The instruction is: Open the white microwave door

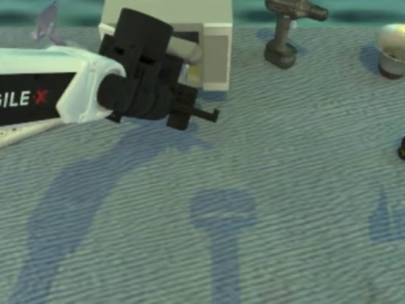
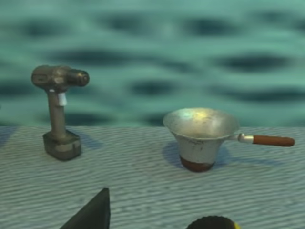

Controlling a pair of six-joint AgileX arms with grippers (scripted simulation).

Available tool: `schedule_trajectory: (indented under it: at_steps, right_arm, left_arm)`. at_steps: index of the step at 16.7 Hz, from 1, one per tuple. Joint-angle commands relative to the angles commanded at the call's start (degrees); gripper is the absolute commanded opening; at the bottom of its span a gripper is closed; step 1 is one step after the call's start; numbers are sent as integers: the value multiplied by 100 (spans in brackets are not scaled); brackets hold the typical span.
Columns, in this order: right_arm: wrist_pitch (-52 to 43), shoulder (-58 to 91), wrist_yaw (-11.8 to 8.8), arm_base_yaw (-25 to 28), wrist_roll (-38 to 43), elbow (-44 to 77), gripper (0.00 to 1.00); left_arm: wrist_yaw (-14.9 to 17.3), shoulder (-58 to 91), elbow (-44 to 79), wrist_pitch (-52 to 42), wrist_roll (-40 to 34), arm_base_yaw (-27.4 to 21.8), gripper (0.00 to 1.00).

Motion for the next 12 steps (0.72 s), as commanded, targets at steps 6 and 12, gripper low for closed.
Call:
schedule_trajectory:
  at_steps: [6,12]
  right_arm:
    - [0,0,0,0,0,0,100]
    - [0,0,0,0,0,0,100]
  left_arm:
    - [58,2,2,-5,-18,-39,0]
    - [287,-154,-200,41,329,124,0]
